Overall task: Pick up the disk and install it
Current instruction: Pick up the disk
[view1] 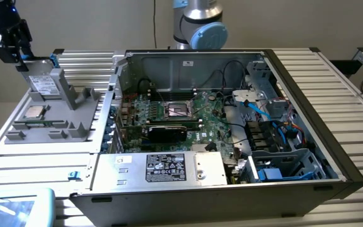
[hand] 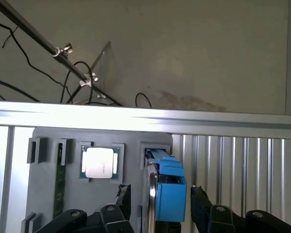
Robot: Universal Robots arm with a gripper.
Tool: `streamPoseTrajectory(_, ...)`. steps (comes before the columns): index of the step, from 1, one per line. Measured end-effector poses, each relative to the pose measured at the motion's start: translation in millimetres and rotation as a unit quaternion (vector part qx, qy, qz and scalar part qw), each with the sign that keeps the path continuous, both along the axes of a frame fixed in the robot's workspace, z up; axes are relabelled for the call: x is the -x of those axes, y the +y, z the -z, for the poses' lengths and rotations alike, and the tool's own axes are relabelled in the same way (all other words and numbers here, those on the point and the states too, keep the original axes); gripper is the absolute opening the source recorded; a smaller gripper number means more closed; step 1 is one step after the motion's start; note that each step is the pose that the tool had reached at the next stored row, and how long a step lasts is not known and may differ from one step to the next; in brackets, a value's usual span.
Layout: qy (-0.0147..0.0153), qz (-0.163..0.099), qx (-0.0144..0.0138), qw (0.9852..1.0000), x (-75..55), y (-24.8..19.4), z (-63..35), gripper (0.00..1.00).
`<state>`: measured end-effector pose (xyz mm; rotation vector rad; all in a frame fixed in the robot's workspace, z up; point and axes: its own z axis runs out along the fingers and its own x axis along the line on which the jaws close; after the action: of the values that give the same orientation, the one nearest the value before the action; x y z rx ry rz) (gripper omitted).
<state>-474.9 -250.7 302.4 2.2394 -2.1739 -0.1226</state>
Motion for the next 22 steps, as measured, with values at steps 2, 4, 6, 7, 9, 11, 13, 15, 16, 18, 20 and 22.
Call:
streamPoseTrajectory(2, 0.0003, 0.0, 0.0005, 1.0, 0.2, 0.5, 2.9, 0.61)
streamPoseTrajectory(4, 0.0005, 0.0, 0.0007, 1.0, 1.2, 0.5, 3.7, 0.61)
streamPoseTrajectory(6, 0.0005, 0.0, 0.0006, 1.0, 2.1, 0.6, 4.4, 0.61)
streamPoseTrajectory(7, 0.0005, 0.0, 0.0007, 1.0, 2.8, 0.6, 5.1, 0.61)
streamPoseTrajectory(9, 0.0004, 0.0, 0.0007, 1.0, 3.5, 0.6, 7.2, 0.61)
streamPoseTrajectory(11, 0.0005, 0.0, 0.0007, 1.0, 3.7, 0.6, 10.0, 0.61)
streamPoseTrajectory(13, 0.0004, 0.0, 0.0007, 1.0, 3.7, 0.6, 12.5, 0.61)
streamPoseTrajectory(15, 0.0005, 0.0, 0.0007, 1.0, 3.9, 0.6, 14.0, 0.61)
streamPoseTrajectory(16, 0.0005, 0.0, 0.0008, 1.0, 4.2, 0.6, 14.6, 0.61)
streamPoseTrajectory(18, 0.0005, 0.0, 0.0007, 1.0, 5.3, 0.6, 15.7, 0.61)
streamPoseTrajectory(20, 0.0004, 0.0, 0.0007, 1.0, 5.9, 0.6, 16.6, 0.61)
streamPoseTrajectory(22, 0.0005, 0.0, 0.0007, 1.0, 6.0, 0.6, 18.0, 0.61)
